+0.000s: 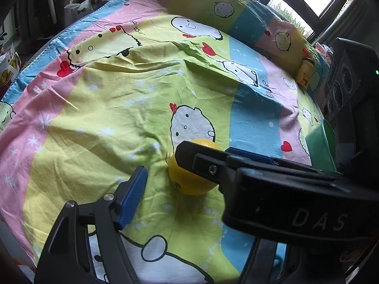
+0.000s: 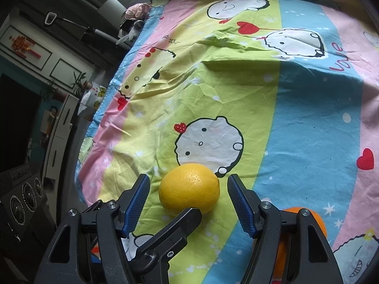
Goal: Organize fruits
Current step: 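Close the right gripper on the lemon and lift it, then carry the held lemon with the right gripper down into the bowl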
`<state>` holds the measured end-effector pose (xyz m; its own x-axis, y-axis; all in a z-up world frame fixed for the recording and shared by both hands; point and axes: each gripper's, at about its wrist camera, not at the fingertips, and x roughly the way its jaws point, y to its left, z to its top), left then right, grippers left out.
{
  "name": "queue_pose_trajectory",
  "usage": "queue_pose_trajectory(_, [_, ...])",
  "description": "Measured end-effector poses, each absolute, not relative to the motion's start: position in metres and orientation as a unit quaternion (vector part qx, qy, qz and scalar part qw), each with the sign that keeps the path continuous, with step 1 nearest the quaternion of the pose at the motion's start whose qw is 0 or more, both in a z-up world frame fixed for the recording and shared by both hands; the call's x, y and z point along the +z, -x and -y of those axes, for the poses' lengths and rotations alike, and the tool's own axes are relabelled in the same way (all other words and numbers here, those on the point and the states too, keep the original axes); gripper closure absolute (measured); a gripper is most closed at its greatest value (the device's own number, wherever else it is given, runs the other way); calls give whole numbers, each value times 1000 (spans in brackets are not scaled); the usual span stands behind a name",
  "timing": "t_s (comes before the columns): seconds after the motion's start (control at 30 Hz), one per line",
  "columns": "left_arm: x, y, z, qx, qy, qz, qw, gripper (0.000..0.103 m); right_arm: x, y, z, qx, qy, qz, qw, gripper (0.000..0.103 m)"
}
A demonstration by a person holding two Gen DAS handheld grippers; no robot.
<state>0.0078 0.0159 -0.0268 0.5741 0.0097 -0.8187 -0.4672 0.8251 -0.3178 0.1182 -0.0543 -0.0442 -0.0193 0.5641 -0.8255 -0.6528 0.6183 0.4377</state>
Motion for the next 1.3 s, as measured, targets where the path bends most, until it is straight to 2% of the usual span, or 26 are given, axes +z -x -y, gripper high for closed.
queue_pose_trajectory(0.13, [-29,-9,-16,147,251,-445,847,38,-50,-116,47,432,62,-566,700,44])
queue_pose_trajectory(0.7, [-9,-10,-5,142,226,-425,865,42,-33,-115,60,446,26,-545,709,45])
queue_pose_trajectory(1.07, [34,-37,40,88,165,-384,904,49,11,-128,113,440,-47,-492,750,45])
queue_pose_trajectory(1.3, [55,-59,78,46,116,-368,921,50,31,-144,158,414,-102,-462,778,45])
